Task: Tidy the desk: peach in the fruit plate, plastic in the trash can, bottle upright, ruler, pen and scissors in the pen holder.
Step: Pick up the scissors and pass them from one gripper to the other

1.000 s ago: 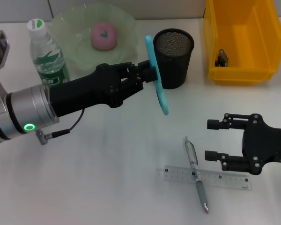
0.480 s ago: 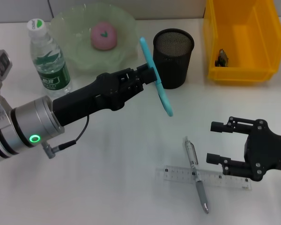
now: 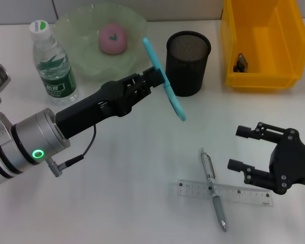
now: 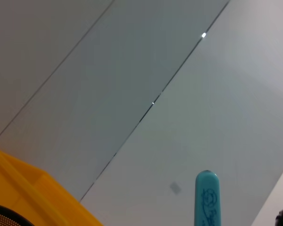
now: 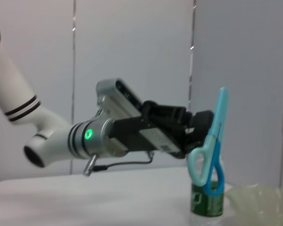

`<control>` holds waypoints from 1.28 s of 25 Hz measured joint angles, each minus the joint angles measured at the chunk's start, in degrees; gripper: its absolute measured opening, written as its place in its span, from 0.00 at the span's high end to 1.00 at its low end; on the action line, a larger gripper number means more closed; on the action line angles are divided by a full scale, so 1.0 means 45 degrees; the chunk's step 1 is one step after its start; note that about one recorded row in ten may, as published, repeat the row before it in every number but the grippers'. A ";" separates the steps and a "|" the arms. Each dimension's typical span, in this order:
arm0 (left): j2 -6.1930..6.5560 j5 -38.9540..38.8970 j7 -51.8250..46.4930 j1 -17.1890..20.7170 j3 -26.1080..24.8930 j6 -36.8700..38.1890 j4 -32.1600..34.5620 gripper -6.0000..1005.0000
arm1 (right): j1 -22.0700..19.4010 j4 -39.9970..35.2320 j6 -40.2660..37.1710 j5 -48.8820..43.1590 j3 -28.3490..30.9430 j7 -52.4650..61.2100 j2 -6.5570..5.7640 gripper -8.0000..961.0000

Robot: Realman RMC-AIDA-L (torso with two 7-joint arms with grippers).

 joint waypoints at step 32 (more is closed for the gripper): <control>-0.0019 -0.0562 -0.1852 -0.0491 -0.1619 -0.0034 -0.2187 0.74 | 0.0259 0.6503 0.2527 -0.0001 0.3544 -0.5895 0.0192 0.31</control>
